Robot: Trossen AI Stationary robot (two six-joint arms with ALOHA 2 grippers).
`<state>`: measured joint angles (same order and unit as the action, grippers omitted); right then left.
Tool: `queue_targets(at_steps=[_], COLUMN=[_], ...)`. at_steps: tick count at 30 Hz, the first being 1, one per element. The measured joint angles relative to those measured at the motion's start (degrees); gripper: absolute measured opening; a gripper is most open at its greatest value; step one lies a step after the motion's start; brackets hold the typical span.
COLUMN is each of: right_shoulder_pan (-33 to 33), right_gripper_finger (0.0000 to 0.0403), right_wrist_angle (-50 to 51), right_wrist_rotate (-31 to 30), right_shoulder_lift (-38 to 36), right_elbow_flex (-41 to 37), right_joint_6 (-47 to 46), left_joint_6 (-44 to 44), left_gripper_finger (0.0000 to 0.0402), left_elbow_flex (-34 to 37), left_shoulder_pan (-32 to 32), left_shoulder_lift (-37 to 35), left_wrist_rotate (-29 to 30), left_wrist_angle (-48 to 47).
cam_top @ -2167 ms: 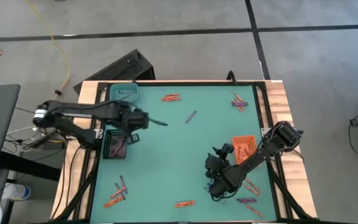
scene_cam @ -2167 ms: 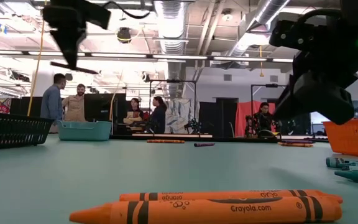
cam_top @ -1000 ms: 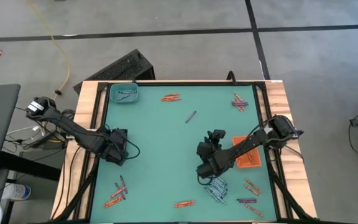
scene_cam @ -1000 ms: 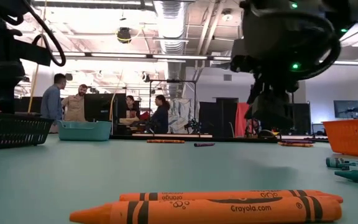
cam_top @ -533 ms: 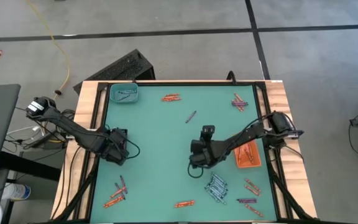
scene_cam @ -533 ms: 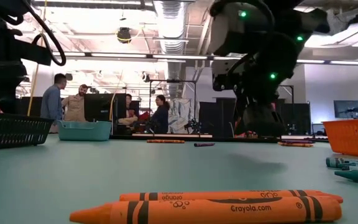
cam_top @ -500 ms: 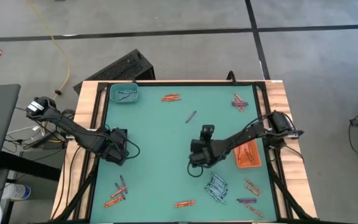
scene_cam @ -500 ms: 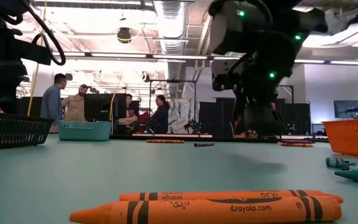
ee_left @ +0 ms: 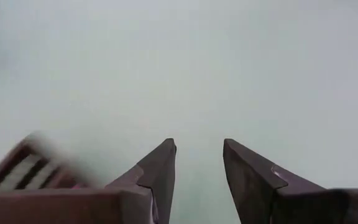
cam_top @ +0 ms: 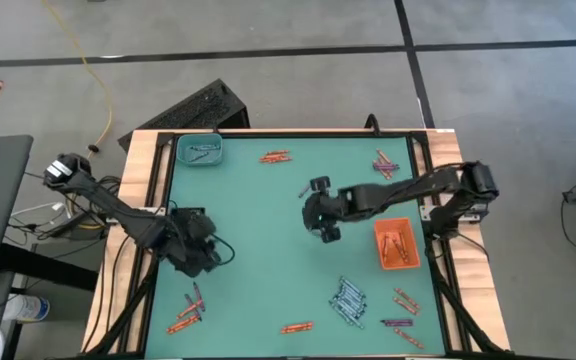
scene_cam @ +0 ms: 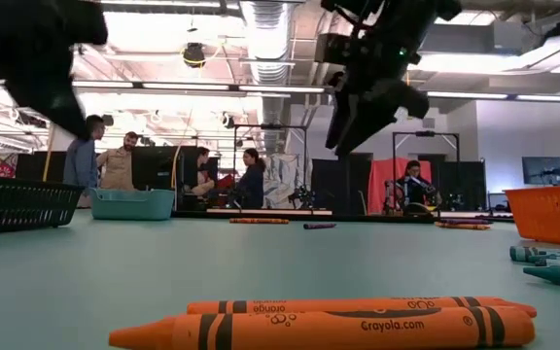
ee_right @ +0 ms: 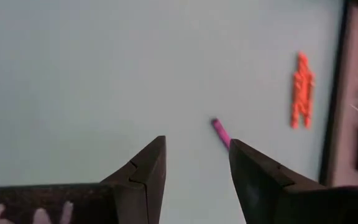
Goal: Sort crayons
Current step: Put the purple crayon into the black bin
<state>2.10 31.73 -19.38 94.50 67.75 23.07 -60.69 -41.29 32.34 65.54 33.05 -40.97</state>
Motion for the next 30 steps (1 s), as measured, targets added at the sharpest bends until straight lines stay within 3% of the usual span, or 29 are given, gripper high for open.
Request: queue_targets(at_steps=[7, 13, 24, 30], right_shoulder_pan=[-9.52, -16.37, -19.95, -21.15], right_gripper_finger=[0.0175, 0.0175, 0.0175, 0.0175], right_wrist_angle=[0.61, -0.22, 1.41, 7.56], right_wrist_rotate=[12.81, 15.36, 16.48, 16.54], right_shoulder_lift=[0.28, 6.02, 18.15, 22.97], right_elbow_flex=[0.0, 0.01, 10.06, 16.98], right_joint_6=[7.41, 10.65, 17.89, 21.31], left_joint_6=[19.46, 30.47, 33.3, 33.2], left_gripper_finger=[0.0124, 0.0124, 0.0124, 0.0124], left_elbow_flex=[-0.08, -0.08, -0.08, -0.1], left_shoulder_pan=[2.28, 2.24, 0.76, 0.76], left_shoulder_lift=[2.32, 9.99, 24.5, 27.17], left_wrist_rotate=[4.5, 4.72, 1.0, -0.32], left_wrist_angle=[26.32, 42.77, 58.67, 62.75])
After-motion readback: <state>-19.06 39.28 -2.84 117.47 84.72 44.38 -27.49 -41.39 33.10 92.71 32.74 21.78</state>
